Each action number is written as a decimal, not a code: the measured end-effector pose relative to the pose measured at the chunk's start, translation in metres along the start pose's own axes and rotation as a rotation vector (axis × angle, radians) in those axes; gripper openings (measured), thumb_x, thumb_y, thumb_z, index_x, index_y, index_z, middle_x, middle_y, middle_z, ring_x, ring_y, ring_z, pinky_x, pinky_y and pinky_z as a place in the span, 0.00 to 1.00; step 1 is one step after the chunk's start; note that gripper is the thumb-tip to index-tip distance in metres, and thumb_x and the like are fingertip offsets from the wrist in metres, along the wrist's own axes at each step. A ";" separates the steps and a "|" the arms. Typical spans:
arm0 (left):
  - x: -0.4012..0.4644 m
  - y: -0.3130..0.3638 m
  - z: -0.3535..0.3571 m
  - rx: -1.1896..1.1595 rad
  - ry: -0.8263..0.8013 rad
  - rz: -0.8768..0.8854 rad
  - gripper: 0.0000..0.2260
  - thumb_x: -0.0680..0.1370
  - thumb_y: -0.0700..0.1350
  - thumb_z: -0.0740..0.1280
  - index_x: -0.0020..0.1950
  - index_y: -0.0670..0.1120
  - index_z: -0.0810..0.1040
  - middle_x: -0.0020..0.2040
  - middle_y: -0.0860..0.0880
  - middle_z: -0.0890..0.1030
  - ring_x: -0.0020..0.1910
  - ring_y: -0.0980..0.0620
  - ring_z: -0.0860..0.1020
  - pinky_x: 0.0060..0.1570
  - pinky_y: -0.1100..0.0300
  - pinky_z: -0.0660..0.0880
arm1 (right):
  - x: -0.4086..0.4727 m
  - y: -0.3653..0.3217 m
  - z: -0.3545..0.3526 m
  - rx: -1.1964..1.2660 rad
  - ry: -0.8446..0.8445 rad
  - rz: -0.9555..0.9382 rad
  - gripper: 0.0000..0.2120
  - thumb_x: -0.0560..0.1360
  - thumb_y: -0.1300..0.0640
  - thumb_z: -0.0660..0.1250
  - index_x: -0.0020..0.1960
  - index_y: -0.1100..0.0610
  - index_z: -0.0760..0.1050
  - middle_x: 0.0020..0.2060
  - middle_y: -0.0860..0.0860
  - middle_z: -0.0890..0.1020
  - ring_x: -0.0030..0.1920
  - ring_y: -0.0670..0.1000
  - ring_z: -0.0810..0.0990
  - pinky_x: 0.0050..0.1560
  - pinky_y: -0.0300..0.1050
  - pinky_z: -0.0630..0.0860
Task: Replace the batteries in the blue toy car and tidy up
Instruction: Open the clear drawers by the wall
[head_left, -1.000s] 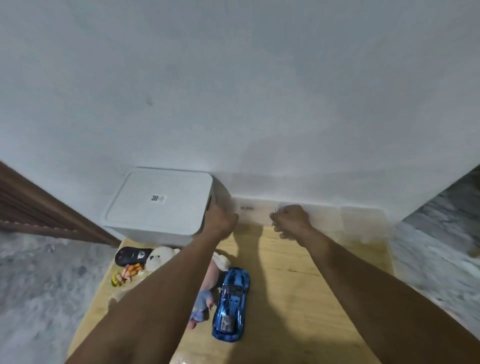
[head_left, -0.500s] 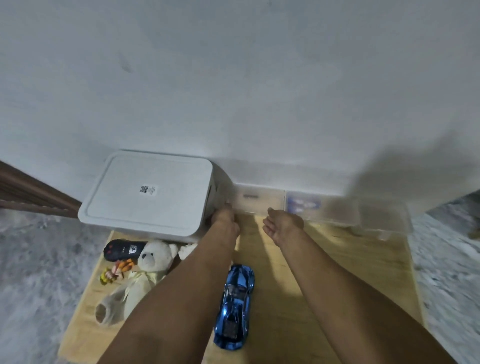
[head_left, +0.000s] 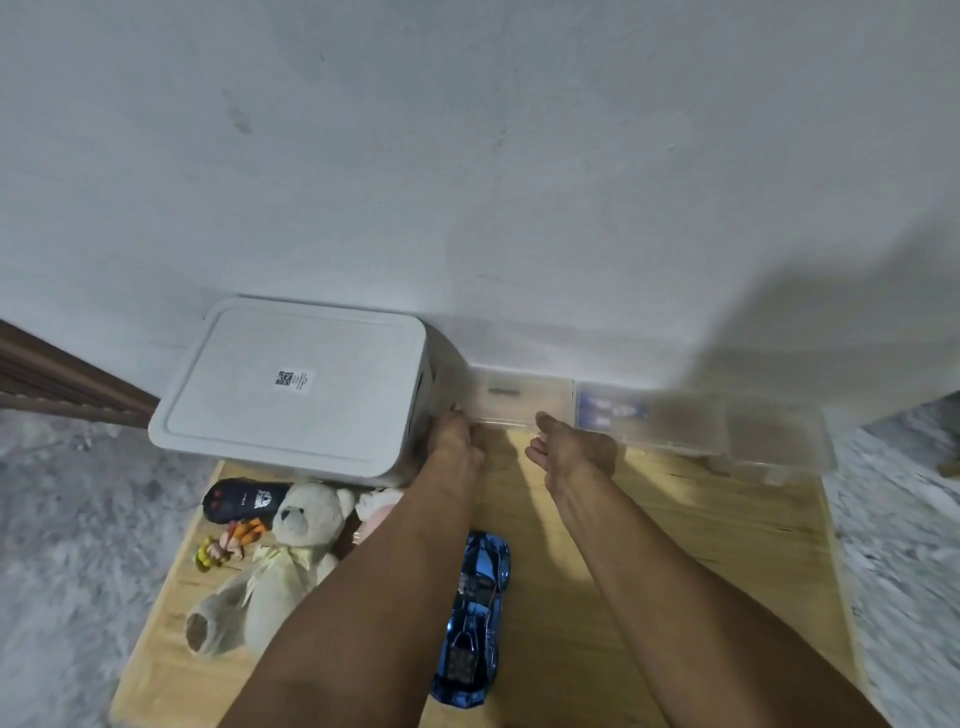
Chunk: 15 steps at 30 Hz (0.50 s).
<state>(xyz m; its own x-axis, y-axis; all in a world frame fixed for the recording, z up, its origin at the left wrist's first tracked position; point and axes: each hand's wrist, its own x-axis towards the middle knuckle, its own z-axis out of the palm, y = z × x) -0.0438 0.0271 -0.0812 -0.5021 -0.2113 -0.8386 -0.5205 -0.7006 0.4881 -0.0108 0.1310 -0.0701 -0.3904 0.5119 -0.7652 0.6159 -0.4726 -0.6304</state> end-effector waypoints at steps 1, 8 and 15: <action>-0.001 0.000 -0.001 -0.022 -0.005 -0.001 0.13 0.82 0.39 0.60 0.65 0.37 0.74 0.57 0.40 0.80 0.56 0.43 0.79 0.54 0.54 0.77 | -0.001 -0.001 -0.001 -0.007 -0.004 -0.010 0.11 0.67 0.62 0.78 0.42 0.68 0.78 0.33 0.58 0.82 0.28 0.52 0.82 0.36 0.46 0.83; 0.001 0.000 -0.015 -0.243 0.018 -0.027 0.10 0.79 0.34 0.56 0.41 0.41 0.73 0.37 0.46 0.74 0.35 0.50 0.73 0.38 0.61 0.74 | -0.005 -0.021 -0.004 -0.044 -0.088 -0.068 0.11 0.69 0.62 0.77 0.45 0.67 0.78 0.33 0.58 0.82 0.31 0.53 0.83 0.39 0.51 0.84; 0.000 0.003 -0.008 -0.155 -0.038 -0.103 0.08 0.81 0.36 0.61 0.43 0.39 0.75 0.40 0.44 0.78 0.36 0.49 0.76 0.29 0.61 0.79 | -0.005 -0.050 0.001 0.175 -0.228 -0.148 0.13 0.69 0.65 0.76 0.49 0.71 0.78 0.35 0.59 0.82 0.35 0.56 0.84 0.35 0.47 0.82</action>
<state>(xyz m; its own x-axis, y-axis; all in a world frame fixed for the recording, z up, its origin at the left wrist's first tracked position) -0.0401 0.0193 -0.0818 -0.4790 -0.1096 -0.8709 -0.4589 -0.8146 0.3549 -0.0398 0.1512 -0.0350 -0.6224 0.4201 -0.6604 0.4215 -0.5312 -0.7350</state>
